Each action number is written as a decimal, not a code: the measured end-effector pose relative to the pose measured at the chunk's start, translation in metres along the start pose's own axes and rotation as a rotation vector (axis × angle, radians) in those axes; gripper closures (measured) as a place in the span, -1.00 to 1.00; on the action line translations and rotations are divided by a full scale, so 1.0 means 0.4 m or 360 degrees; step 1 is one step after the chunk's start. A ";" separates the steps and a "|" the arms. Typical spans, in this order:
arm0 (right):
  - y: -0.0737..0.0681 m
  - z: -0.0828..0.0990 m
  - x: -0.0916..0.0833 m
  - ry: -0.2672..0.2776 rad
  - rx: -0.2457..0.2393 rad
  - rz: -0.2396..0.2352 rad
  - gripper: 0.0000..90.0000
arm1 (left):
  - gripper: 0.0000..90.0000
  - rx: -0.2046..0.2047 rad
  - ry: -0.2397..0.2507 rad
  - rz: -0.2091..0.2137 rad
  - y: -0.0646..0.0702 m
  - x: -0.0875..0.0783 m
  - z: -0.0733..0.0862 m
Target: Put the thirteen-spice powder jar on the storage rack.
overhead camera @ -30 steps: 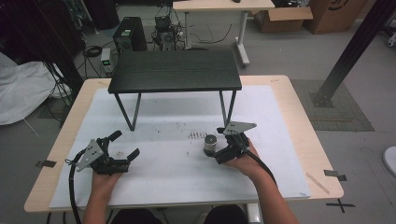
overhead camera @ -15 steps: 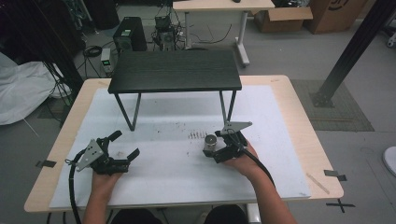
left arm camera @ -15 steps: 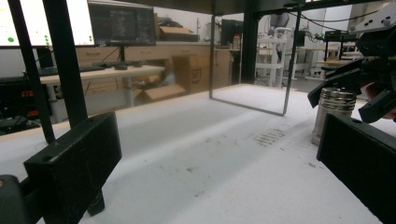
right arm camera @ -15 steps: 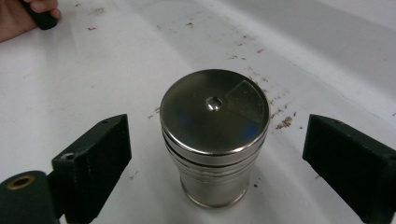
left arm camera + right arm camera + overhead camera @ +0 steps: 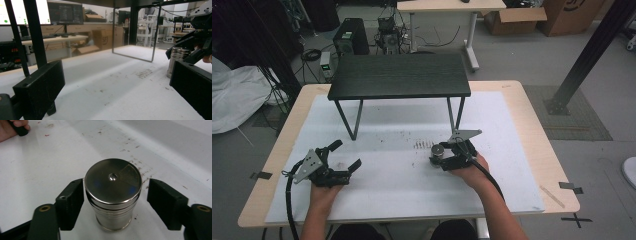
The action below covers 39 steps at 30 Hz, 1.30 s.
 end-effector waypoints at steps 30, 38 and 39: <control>-0.027 -0.051 -0.026 -0.0014 -0.0063 -0.0044 0.09 | -0.99 -0.0008 0.0003 0.0002 0.000 0.000 0.000; -0.045 -0.092 -0.065 0.0027 -0.0084 -0.0073 0.09 | -0.99 -0.0005 0.0003 0.0002 0.000 0.000 0.000; -0.048 -0.098 -0.070 0.0035 -0.0089 -0.0079 0.09 | -0.99 -0.0005 0.0003 0.0002 0.000 0.000 0.000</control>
Point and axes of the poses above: each handheld gripper's, and its own axes: x roughly forward along the jaws, z roughly out of its underside, y roughly to its right, the point moved 7 cm from there along x, roughly forward along the jaws
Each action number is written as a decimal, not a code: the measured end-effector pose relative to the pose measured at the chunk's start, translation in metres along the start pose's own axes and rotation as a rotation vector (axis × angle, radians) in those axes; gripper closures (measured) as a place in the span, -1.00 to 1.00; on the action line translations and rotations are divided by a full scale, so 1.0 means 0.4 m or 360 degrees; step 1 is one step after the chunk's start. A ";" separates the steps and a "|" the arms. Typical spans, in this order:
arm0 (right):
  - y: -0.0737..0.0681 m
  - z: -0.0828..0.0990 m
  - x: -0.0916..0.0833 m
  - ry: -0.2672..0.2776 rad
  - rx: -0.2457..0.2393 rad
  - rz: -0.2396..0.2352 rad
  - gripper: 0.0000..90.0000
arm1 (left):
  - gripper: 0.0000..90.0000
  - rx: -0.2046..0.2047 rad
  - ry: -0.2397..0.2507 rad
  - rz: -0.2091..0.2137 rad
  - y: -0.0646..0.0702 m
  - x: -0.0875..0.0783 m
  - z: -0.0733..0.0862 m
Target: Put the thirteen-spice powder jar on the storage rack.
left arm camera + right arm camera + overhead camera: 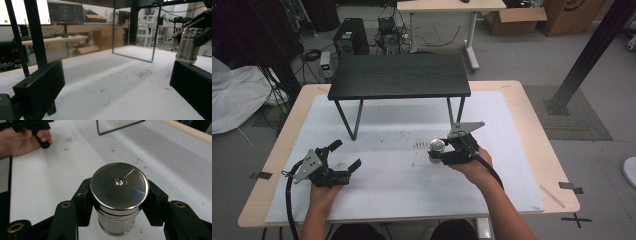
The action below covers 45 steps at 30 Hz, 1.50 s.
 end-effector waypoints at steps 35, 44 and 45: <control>0.008 -0.252 -0.145 0.0060 -0.0018 -0.0046 0.09 | -0.99 -0.0002 0.0001 -0.0002 0.000 0.000 0.000; 0.017 -0.294 -0.162 0.0079 -0.0032 -0.0039 0.09 | -0.99 -0.0002 0.0001 -0.0002 0.000 0.000 0.000; 0.020 -0.304 -0.165 0.0081 -0.0037 -0.0033 0.09 | -0.99 -0.0001 0.0001 -0.0002 0.000 0.000 0.000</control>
Point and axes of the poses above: each handheld gripper's, and its own axes: x roughly forward along the jaws, z roughly out of its underside, y roughly to its right, the point moved 7 cm from there along x, roughly forward along the jaws
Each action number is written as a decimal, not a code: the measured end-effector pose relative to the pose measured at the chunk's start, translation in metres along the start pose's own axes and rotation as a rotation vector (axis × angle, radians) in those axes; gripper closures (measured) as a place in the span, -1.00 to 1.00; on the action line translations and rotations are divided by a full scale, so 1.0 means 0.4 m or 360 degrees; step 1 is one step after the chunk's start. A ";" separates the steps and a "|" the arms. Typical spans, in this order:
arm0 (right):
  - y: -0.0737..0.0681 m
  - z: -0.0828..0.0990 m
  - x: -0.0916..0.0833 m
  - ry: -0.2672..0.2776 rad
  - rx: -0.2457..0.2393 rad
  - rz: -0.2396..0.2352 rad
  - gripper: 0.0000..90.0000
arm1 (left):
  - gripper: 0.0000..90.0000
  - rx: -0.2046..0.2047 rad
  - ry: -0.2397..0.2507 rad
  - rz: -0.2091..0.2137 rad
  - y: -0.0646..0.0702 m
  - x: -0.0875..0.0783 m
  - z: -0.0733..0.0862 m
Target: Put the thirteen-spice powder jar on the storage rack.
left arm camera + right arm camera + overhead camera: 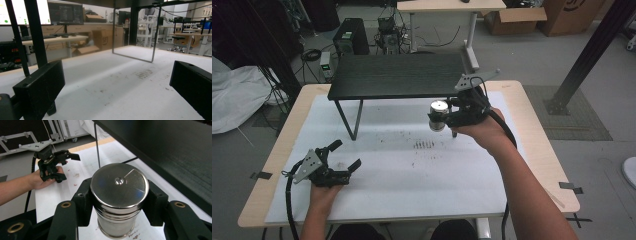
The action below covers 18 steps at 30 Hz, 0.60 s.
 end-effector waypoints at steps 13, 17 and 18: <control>0.027 -0.067 -0.002 0.0047 0.0022 0.0004 0.09 | -0.99 -0.0001 0.0001 0.0000 0.000 0.000 0.000; 0.030 -0.083 -0.003 0.0059 0.0020 0.0010 0.09 | -0.99 -0.0001 0.0001 0.0000 0.000 0.000 0.000; 0.034 -0.093 -0.003 0.0061 0.0024 0.0014 0.09 | -0.99 -0.0001 0.0001 0.0000 0.000 0.000 0.000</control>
Point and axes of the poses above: each handheld gripper's, and its own axes: x roughly forward along the jaws, z roughly out of its underside, y roughly to its right, the point moved 7 cm from there along x, roughly forward along the jaws
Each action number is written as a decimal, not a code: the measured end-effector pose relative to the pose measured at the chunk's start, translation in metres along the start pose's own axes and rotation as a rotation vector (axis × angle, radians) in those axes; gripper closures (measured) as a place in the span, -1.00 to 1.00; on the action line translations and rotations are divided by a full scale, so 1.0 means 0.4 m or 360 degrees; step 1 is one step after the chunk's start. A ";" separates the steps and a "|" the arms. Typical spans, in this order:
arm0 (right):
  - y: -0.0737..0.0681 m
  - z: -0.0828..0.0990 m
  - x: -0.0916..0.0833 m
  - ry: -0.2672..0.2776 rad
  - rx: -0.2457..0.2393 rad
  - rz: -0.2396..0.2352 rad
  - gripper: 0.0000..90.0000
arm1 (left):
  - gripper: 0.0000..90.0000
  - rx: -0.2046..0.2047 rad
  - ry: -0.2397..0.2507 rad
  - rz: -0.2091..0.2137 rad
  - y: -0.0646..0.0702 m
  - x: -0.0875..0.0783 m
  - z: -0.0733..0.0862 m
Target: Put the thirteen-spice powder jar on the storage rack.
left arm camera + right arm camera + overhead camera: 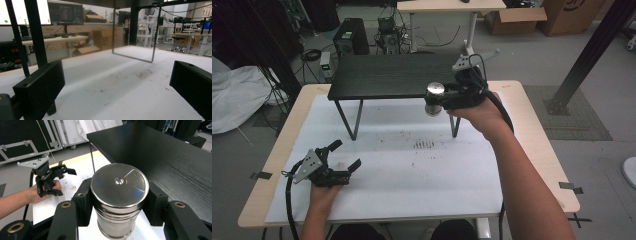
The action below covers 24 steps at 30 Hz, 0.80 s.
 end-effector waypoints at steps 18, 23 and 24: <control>0.047 -0.060 0.011 0.0009 0.0020 0.0069 0.09 | -0.99 -0.0002 0.0010 -0.0003 0.000 -0.002 -0.001; 0.062 -0.061 0.022 -0.0012 0.0033 0.0093 0.09 | -0.99 -0.0002 0.0011 -0.0005 0.000 -0.002 -0.001; 0.066 -0.060 0.025 -0.0019 0.0033 0.0101 0.09 | -0.99 -0.0003 0.0011 -0.0004 0.000 -0.002 -0.001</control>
Point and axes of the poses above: each handheld gripper's, and its own axes: x roughly forward along the jaws, z roughly out of its underside, y roughly to its right, the point moved 7 cm from there along x, roughly forward along the jaws
